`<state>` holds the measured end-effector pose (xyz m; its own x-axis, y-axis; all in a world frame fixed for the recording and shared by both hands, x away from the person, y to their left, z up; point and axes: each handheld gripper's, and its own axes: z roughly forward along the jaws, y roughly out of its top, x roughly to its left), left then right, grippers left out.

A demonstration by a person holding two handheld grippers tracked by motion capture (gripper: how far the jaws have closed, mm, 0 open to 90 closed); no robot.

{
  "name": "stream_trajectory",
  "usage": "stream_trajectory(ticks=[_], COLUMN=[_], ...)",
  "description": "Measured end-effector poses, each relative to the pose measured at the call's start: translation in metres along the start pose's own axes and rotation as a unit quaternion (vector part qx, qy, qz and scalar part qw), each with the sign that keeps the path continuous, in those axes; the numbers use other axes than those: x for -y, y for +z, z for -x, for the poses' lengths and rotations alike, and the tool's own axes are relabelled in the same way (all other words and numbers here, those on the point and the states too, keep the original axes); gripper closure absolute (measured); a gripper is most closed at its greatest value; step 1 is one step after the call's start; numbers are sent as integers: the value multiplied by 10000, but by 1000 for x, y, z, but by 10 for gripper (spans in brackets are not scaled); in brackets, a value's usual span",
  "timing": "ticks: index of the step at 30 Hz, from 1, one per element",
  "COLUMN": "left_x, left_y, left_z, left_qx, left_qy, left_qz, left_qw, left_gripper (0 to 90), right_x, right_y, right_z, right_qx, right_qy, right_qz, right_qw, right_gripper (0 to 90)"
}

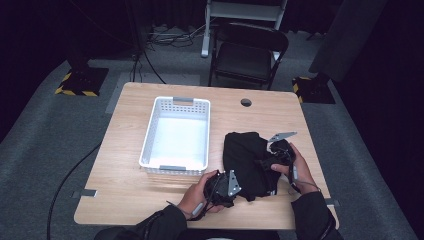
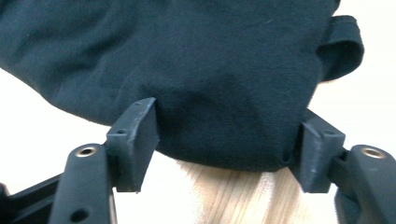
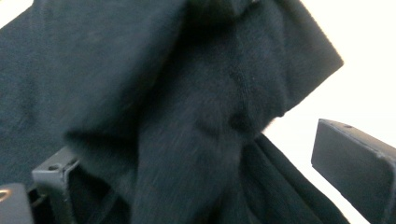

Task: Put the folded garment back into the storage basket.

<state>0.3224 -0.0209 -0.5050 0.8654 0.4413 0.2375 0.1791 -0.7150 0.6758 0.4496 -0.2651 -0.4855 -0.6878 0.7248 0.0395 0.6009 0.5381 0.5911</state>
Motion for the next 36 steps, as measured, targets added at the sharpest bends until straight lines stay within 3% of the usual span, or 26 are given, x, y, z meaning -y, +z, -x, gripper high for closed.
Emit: stream_trajectory(ticks=[6, 9, 12, 15, 20, 28, 36], left_x=[0, 0, 0, 1, 0, 0, -1], left_y=[1, 1, 2, 3, 0, -9, -18], left_z=[-1, 0, 1, 3, 6, 0, -2], left_qx=[162, 195, 158, 94, -51, -124, -213], left_qy=[-23, 29, -21, 23, 170, 157, 170], left_qz=[41, 64, 106, 117, 144, 302, 446], left_qw=[9999, 9998, 9998, 9999, 9997, 9993, 9986], left_gripper=[461, 544, 611, 679, 752, 772, 778], right_x=[0, 0, -2, -1, 2, 6, 5], right_y=[10, 10, 7, 5, 2, -1, -9], right_z=[4, 3, -2, -3, -3, -4, -11], right_qx=[-274, -298, -495, -789, -1011, -1136, -1083], right_qy=[227, 158, -13, 16, 84, 187, 215], right_qz=[-232, -240, -176, -96, 45, 253, 483], right_qw=[9991, 9991, 9986, 9968, 9948, 9930, 9927], right_gripper=[15, 52, 274, 480, 649, 699, 714])
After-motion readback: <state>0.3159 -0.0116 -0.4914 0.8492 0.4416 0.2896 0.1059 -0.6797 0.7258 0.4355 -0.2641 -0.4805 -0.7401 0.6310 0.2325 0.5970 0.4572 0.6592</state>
